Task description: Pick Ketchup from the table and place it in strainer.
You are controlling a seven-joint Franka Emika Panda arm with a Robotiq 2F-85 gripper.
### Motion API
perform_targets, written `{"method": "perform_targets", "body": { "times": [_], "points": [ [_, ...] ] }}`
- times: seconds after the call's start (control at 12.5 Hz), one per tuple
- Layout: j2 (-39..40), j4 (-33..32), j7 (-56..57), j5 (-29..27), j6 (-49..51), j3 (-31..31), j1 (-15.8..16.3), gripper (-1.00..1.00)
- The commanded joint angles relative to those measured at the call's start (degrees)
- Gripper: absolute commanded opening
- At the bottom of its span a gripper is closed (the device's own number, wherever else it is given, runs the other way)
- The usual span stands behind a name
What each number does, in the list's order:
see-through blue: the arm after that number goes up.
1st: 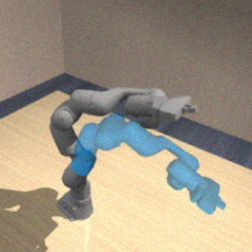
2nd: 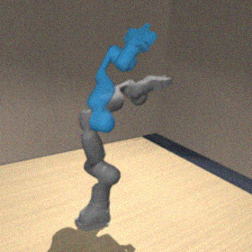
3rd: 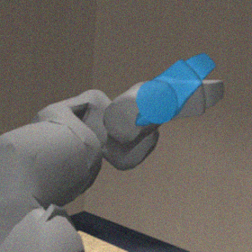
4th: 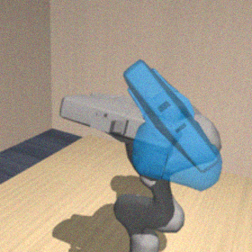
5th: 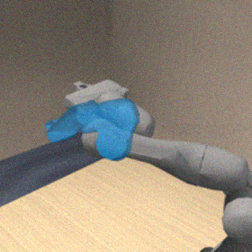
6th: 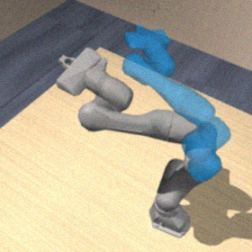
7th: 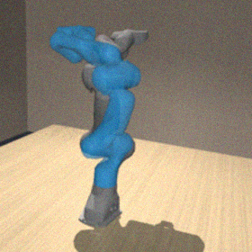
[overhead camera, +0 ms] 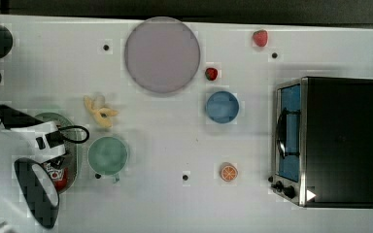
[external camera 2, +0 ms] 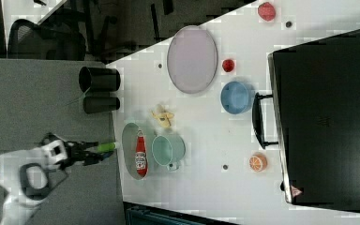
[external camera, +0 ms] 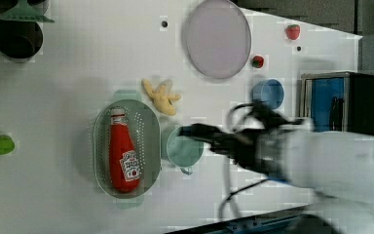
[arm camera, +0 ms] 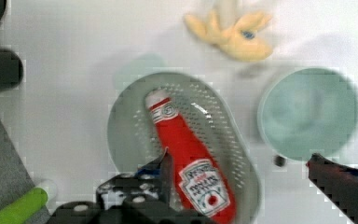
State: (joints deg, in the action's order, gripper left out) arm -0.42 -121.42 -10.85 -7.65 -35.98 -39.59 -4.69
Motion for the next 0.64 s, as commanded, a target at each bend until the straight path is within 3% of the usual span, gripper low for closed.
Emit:
{"method": "perform_targets", "body": {
  "times": [0.08, 0.32, 0.64],
  "points": [
    [-4.1, 4.2, 5.8, -3.6, 13.8, 4.8, -5.2, 1.0],
    [-8.4, 8.9, 8.7, -3.6, 22.4, 13.7, -7.7, 1.0],
    [-10.6, 10.3, 11.1, -2.0, 24.6, 25.1, -8.3, 1.0]
  ]
}}
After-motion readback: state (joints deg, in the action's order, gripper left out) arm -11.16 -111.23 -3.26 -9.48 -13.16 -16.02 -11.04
